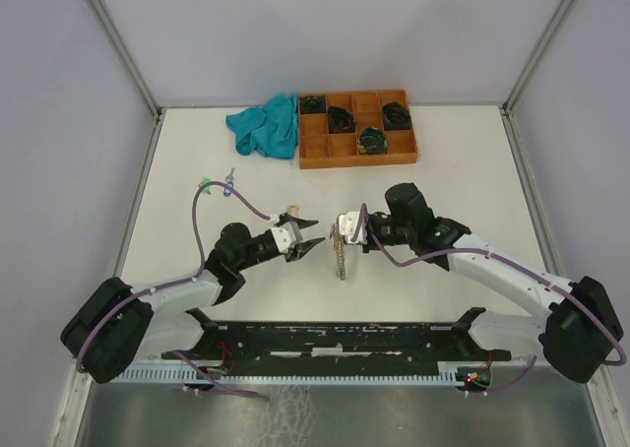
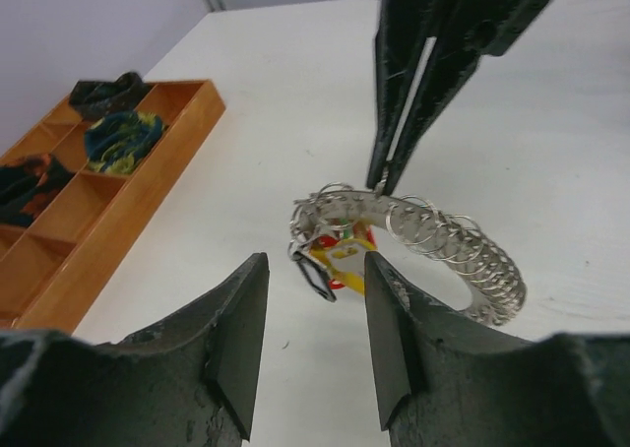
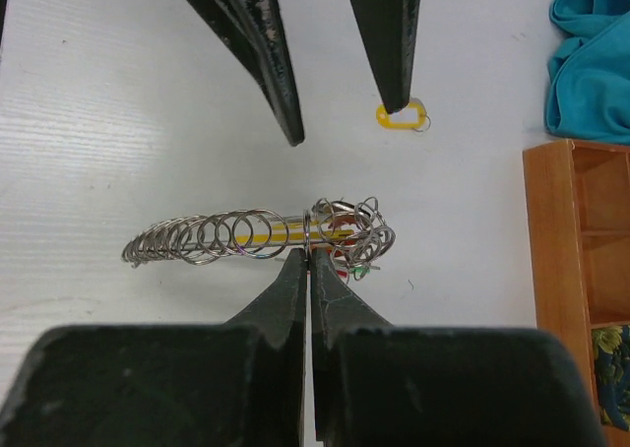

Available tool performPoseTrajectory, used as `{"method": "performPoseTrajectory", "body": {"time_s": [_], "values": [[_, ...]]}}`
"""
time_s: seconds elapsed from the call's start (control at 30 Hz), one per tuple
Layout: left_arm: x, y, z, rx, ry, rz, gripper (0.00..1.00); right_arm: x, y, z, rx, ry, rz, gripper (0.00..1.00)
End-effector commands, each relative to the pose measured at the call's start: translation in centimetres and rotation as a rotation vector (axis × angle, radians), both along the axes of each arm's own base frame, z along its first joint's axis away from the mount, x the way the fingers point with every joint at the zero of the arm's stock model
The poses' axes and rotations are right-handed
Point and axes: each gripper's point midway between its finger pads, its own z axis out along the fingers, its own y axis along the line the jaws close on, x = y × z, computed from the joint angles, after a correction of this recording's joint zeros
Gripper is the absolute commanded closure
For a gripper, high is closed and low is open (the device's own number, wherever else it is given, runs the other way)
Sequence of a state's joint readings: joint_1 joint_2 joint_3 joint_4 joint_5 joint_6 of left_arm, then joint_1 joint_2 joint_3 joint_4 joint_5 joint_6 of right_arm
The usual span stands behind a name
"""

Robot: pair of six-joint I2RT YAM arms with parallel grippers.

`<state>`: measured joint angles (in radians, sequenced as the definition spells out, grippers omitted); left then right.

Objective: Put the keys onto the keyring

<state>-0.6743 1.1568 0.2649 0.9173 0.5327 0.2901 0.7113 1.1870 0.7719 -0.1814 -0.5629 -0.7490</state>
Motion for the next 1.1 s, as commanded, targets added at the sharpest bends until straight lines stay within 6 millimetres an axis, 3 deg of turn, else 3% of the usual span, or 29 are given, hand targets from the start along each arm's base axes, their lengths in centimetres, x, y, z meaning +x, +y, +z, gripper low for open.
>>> {"method": "performPoseTrajectory", "body": {"time_s": [0.0,0.2,0.3,0.47,0.63,0.87,1.07], "values": [[4.1,1.5,1.1,0.022,0.012,0.21,0.48,0.8,-0.6,1.7,0.026,-0.097,-0.033,0.99],[9.8,4.6,-1.2,0.104,0.235,0.546,0.45,1.0,-1.2,1.8,0.016,-0.113,-0.062,0.99],[11.6,5.6,-2.6,0.152,0.339,0.667,0.45,1.0,-1.3,1.5,0.009,-0.108,-0.064,0.99],[13.5,6.3,-4.2,0.121,0.532,0.813,0.46,1.0,-1.4,1.2,0.004,-0.1,-0.07,0.99],[15.3,6.3,-7.0,0.162,0.672,0.905,0.46,0.9,-1.4,1.3,0.01,-0.1,-0.069,0.99],[17.0,6.9,-10.8,0.283,0.761,1.046,0.46,0.8,-1.5,1.7,0.02,-0.112,-0.071,0.99],[17.7,7.5,-12.1,0.352,0.763,1.113,0.45,0.6,-1.4,2.1,0.04,-0.117,-0.062,0.99]]}}
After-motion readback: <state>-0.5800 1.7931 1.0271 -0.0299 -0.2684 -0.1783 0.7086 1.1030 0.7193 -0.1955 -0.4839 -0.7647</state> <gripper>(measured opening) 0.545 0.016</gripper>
